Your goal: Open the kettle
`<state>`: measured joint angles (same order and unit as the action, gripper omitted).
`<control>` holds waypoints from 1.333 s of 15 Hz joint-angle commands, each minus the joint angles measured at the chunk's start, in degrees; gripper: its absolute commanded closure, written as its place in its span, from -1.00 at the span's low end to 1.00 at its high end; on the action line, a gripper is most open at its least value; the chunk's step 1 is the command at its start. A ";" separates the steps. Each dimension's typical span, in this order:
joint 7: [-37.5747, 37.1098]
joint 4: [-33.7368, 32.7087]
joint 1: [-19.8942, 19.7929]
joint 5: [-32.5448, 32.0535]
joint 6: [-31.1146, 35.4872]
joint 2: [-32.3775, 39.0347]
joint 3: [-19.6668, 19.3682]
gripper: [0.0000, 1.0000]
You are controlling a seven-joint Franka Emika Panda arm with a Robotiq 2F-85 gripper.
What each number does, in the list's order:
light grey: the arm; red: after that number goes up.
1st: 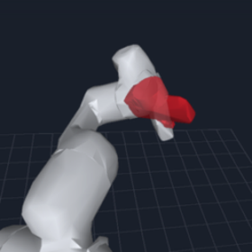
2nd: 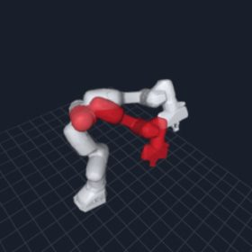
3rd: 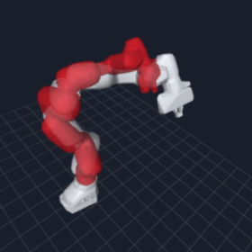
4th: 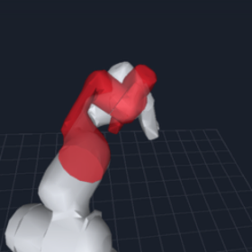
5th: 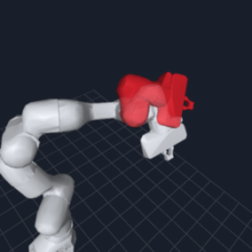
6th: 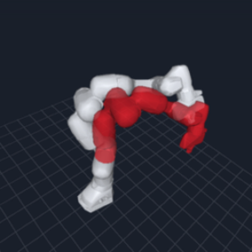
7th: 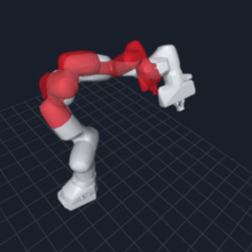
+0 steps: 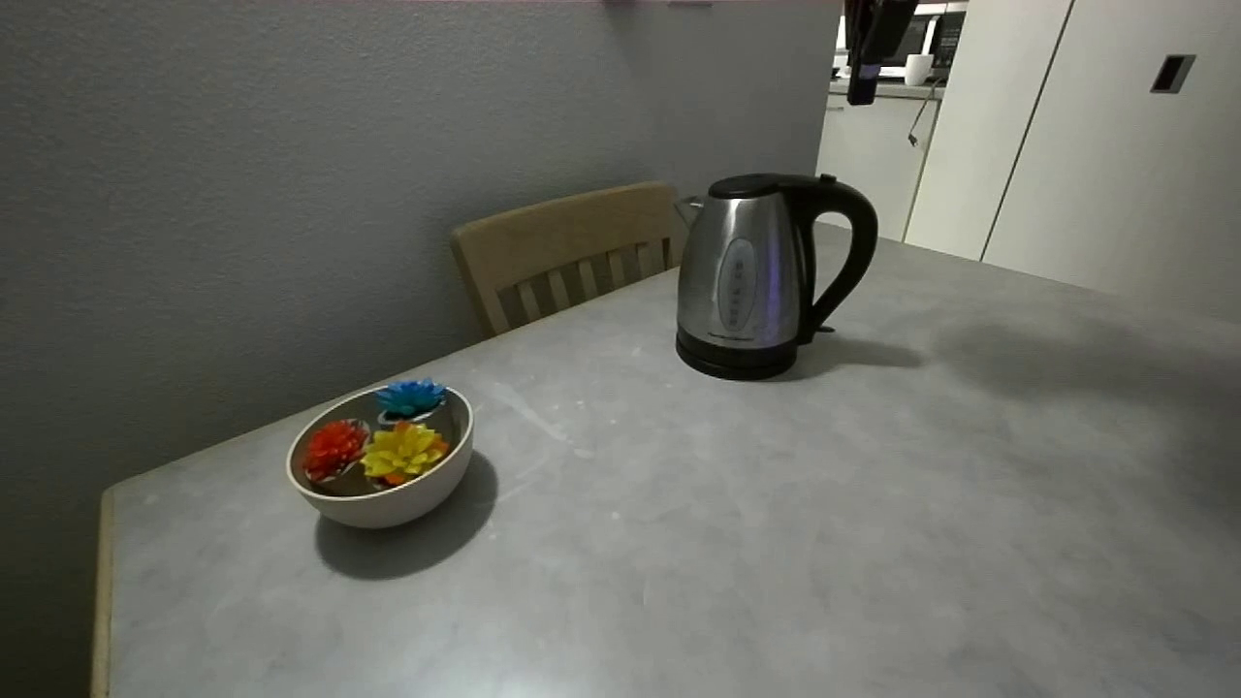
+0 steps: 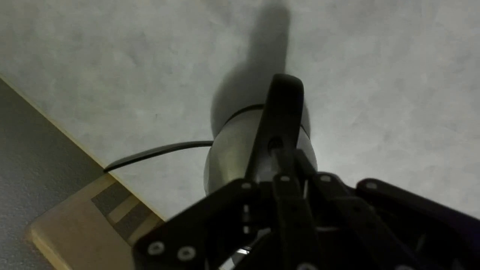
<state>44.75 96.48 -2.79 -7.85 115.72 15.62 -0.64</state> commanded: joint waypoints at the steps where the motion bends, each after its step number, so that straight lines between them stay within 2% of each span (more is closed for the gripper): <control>1: 3.76 -4.31 -1.69 3.25 -2.99 3.24 0.94 1.00; 8: 6.82 -8.67 -2.93 6.53 -4.93 9.49 1.58 1.00; 13: 7.62 -13.68 -2.60 6.18 -9.71 16.59 2.26 1.00; 17: 8.38 -18.35 -2.71 6.34 -14.08 18.72 2.82 1.00; 20: 8.17 -19.17 -2.14 4.99 -15.14 18.01 2.57 1.00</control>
<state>51.79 79.55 -4.44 -2.09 102.07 32.13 1.04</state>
